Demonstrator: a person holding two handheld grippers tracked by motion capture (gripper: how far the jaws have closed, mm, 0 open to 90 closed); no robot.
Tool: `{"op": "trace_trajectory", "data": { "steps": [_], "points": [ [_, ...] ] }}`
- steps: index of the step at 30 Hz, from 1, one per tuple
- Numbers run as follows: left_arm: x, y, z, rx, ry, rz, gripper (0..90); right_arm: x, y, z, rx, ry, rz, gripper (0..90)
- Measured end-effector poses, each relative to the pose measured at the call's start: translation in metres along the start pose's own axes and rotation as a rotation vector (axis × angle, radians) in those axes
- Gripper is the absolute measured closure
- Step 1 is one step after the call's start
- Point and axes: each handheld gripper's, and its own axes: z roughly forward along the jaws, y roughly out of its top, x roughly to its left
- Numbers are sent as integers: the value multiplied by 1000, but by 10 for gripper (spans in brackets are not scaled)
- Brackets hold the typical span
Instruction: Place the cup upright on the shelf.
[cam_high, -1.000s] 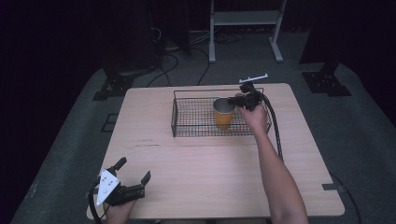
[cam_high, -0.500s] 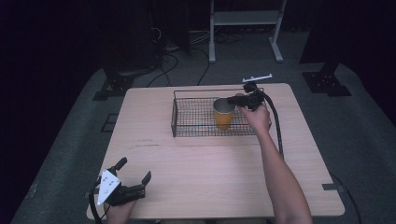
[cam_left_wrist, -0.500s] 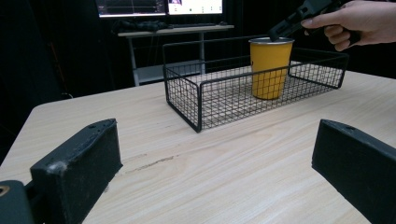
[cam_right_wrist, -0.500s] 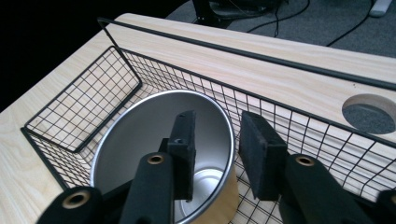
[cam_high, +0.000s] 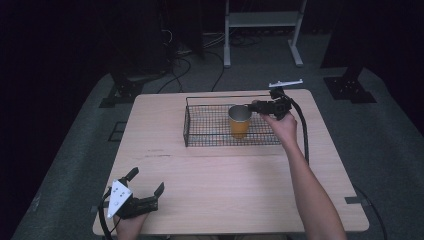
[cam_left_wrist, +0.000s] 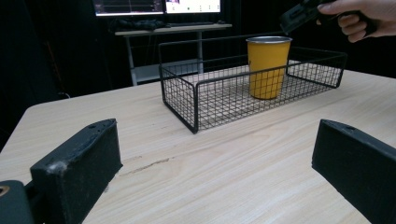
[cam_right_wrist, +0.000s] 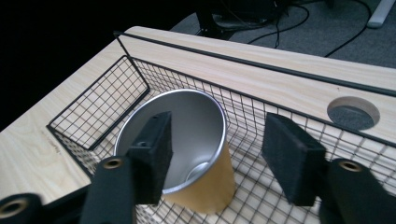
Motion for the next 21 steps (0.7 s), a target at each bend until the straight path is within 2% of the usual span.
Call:
{"op": "trace_trajectory", "data": {
  "steps": [4, 9, 11, 18, 21],
  "points": [
    [-1, 0, 0, 0, 0, 1, 1, -3, -4, -10, -22, 7, 3, 366],
    [0, 0, -2, 3, 5, 3, 1, -7, -10, -18, -25, 15, 5, 322],
    [0, 0, -2, 2, 6, 2, 1, -7, -12, -20, -9, 28, 7, 303],
    [0, -1, -4, 6, 6, 5, 1, -5, -20, -32, -31, 41, -4, 297],
    [0, -2, -5, 7, 9, 4, 1, -3, -20, -35, -13, 46, -9, 283]
  ]
}}
